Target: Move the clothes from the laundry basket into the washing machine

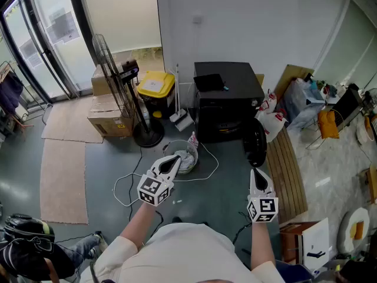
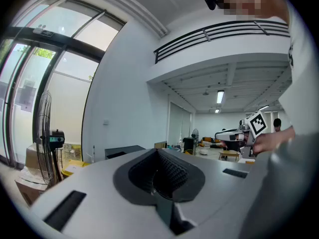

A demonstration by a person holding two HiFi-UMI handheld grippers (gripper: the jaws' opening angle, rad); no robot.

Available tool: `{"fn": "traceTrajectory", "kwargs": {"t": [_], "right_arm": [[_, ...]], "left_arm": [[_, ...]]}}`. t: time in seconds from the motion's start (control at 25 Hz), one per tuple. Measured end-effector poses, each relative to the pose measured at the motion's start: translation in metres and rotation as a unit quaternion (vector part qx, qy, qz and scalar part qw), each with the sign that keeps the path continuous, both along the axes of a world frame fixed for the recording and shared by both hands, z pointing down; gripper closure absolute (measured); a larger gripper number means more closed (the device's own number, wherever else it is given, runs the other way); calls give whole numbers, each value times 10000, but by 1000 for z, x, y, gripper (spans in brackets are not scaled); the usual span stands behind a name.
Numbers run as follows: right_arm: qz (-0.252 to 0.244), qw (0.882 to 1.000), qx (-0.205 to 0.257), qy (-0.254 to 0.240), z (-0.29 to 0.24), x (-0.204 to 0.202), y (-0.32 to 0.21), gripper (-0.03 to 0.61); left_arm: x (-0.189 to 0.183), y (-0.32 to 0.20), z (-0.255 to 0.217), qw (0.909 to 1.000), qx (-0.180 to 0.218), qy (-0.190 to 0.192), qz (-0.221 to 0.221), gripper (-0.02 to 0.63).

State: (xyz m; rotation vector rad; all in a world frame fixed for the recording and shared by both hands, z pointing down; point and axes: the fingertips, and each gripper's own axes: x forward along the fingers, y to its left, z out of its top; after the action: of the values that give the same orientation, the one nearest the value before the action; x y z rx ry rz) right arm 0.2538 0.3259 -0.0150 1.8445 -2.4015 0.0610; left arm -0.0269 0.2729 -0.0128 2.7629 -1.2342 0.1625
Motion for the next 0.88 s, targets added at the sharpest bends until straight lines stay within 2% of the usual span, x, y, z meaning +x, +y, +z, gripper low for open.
{"fn": "traceTrajectory", "kwargs": {"t": [0.88], "right_arm": [[-53, 9998, -117, -138, 9, 11, -3, 568]], "left_arm": [[14, 4, 12, 9998, -106, -149, -22, 607]]}}
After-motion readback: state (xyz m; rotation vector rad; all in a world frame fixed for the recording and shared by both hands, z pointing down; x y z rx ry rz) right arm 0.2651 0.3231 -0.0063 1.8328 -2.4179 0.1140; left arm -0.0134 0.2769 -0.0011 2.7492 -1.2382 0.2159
